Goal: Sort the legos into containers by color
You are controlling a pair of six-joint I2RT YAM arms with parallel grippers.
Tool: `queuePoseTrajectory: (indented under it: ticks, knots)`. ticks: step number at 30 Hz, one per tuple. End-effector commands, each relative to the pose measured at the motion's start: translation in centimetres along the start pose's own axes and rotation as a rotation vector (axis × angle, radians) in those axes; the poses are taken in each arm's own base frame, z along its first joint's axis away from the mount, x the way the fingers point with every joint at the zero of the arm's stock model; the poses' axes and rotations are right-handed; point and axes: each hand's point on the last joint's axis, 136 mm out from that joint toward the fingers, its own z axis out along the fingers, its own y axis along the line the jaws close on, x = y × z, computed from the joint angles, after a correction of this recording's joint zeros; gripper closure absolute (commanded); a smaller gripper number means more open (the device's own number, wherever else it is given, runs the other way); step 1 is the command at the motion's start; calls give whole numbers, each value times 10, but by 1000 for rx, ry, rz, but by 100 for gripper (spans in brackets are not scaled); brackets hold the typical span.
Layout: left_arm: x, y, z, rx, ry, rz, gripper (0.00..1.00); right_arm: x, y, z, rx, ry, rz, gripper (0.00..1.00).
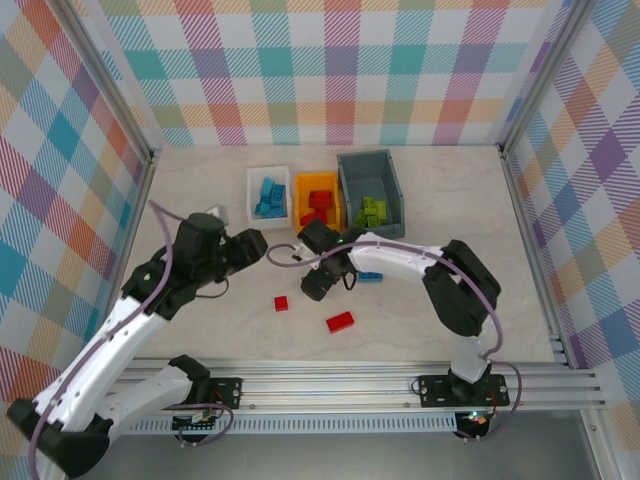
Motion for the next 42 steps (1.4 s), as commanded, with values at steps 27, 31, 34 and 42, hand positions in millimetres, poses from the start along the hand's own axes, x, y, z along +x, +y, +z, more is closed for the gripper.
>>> queuePoseTrajectory:
  ticks: [27,31,34,42]
  knots:
    - [21,4,-53,126,10,-84,38,-21,-15,12,53,50,-23,65]
    - [26,-24,-41,242,77,-94,36,-32,-22,-38,80,-70,31,67]
    - [26,-50,-29,333,133,-110,36,-29,-46,-78,100,-151,154,67]
    - [20,-128,10,418,181,-8,37,3,-152,-130,146,-250,556,67]
